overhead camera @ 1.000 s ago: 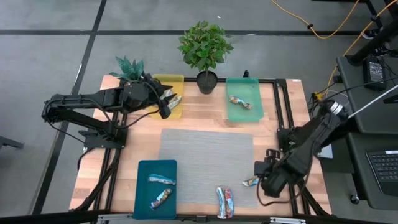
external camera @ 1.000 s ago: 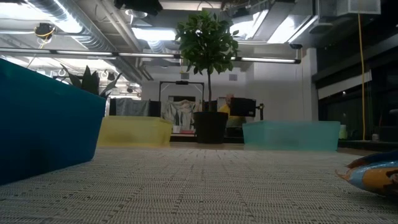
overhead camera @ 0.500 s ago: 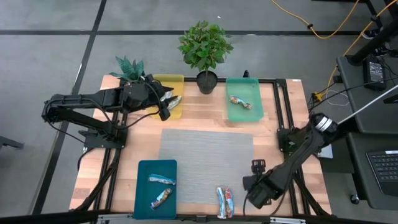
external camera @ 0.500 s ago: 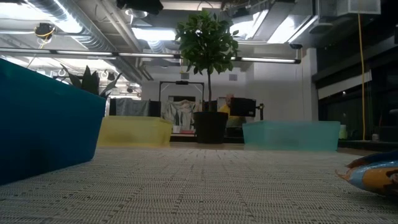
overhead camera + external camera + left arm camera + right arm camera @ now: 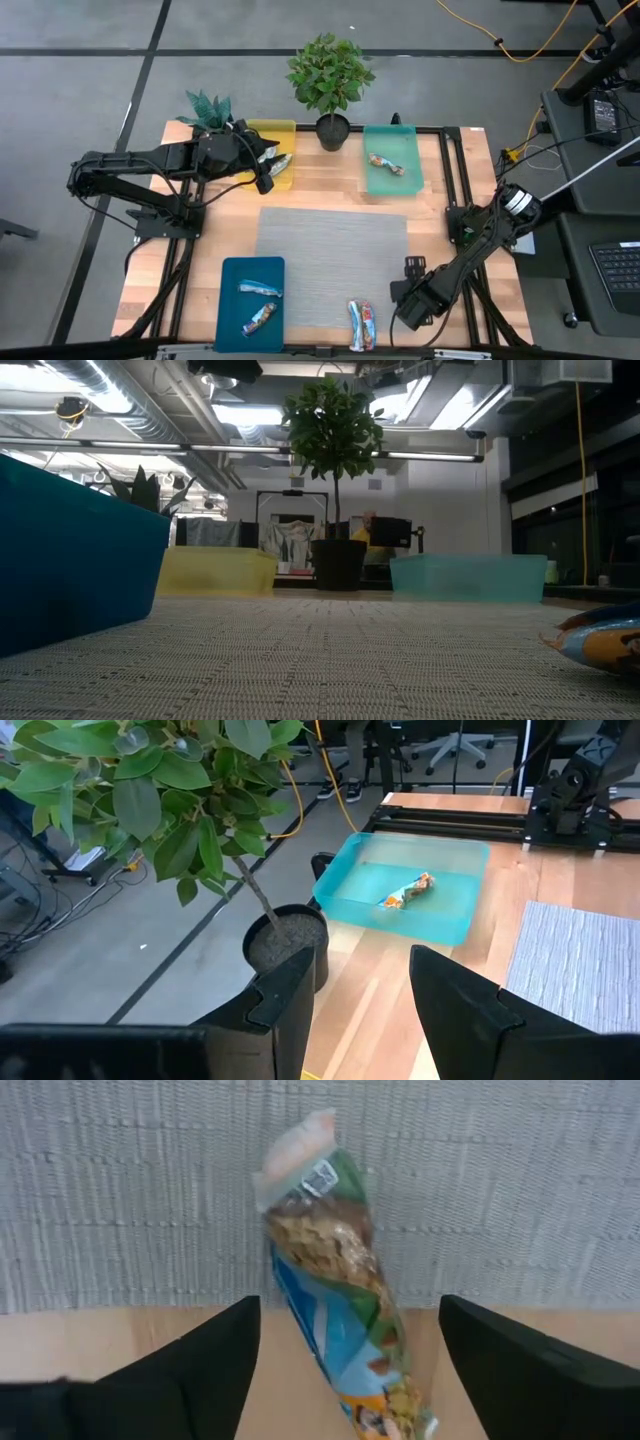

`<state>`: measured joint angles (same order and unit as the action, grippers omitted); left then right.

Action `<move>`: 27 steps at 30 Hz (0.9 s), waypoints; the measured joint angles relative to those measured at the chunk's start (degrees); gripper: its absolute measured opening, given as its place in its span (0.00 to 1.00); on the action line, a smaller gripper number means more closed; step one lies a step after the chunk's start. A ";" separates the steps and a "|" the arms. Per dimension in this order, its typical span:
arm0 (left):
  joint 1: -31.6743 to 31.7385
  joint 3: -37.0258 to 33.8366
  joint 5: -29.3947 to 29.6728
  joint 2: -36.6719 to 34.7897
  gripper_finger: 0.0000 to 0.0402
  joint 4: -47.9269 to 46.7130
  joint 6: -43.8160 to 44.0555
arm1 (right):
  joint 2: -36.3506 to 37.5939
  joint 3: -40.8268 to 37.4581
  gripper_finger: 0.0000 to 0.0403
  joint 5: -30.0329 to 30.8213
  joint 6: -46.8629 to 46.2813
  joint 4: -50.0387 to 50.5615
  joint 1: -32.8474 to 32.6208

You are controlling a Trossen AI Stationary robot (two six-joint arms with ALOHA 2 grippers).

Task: Pick and place Granola Bars by type
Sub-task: Put the yellow granola bar into the blue transparent bin

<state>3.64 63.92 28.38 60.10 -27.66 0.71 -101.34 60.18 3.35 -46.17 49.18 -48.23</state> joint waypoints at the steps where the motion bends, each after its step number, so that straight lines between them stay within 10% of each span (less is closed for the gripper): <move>1: 0.02 0.00 0.00 0.00 0.39 0.02 0.02 | 0.00 -0.28 0.75 -0.20 -0.02 -0.76 0.00; 27: 0.02 0.00 0.00 0.00 0.39 0.02 0.00 | 5.17 -1.57 0.07 -6.23 -7.77 -1.55 0.45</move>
<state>3.66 63.92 28.38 60.10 -27.64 0.71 -96.17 58.61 -2.88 -53.94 47.64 -47.77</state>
